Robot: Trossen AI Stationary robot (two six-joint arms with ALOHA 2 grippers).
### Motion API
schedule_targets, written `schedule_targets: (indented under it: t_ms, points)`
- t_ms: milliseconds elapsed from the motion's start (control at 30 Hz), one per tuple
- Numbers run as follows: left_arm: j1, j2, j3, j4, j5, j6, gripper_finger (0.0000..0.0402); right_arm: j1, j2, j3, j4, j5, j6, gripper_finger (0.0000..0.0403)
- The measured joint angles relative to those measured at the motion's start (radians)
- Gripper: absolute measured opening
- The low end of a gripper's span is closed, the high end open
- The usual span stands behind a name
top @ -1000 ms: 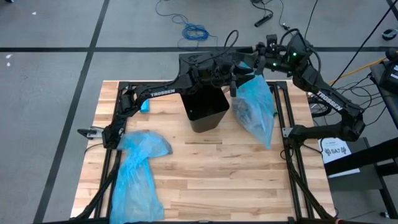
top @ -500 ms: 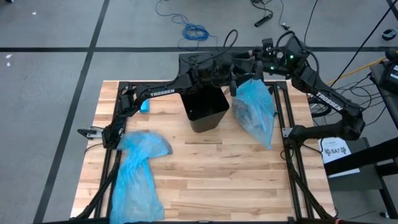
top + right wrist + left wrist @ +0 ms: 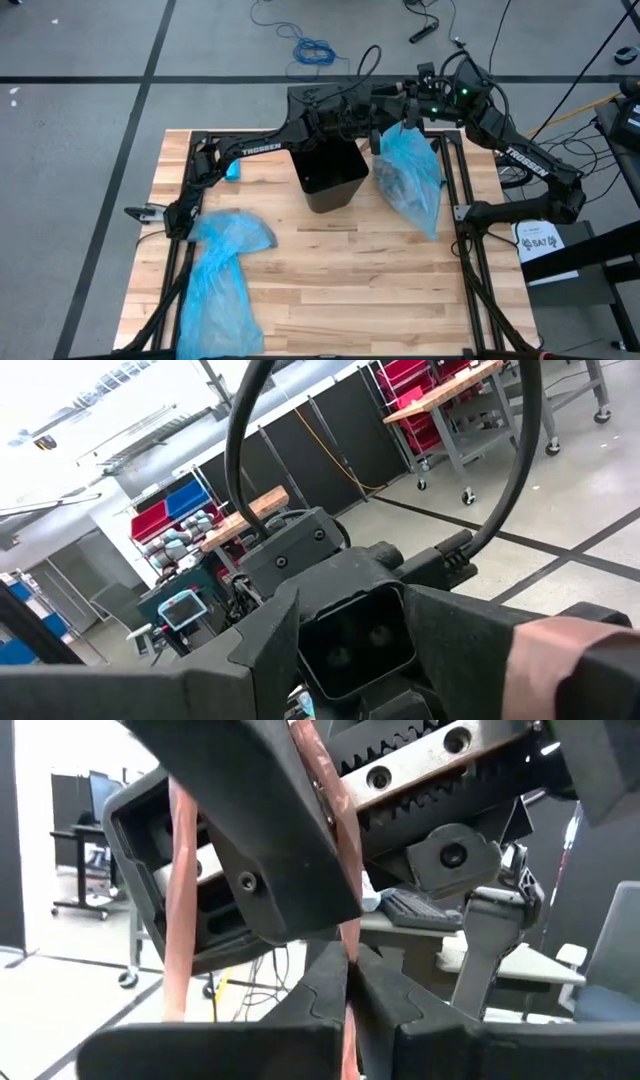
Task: Place trash/remove bag and relplace
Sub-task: Remove the blue trash bag from the black trash bin
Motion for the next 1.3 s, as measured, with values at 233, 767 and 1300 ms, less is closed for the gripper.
schedule_targets:
  t_ms: [233,767,1300]
  points:
    - [0.0,0.0,0.0,0.022,-0.002,0.005,0.0004,-0.011,-0.002,0.0,-0.004,0.0,-0.002,0.0176]
    - [0.035,-0.045,0.001,-0.144,0.059,0.004,0.0001,-0.107,-0.136,0.0,-0.365,0.002,-0.124,0.0176]
    - [0.07,-0.017,0.0,-0.316,0.024,-0.135,0.0023,-0.134,-0.206,0.0,-0.531,0.136,-0.182,0.0071]
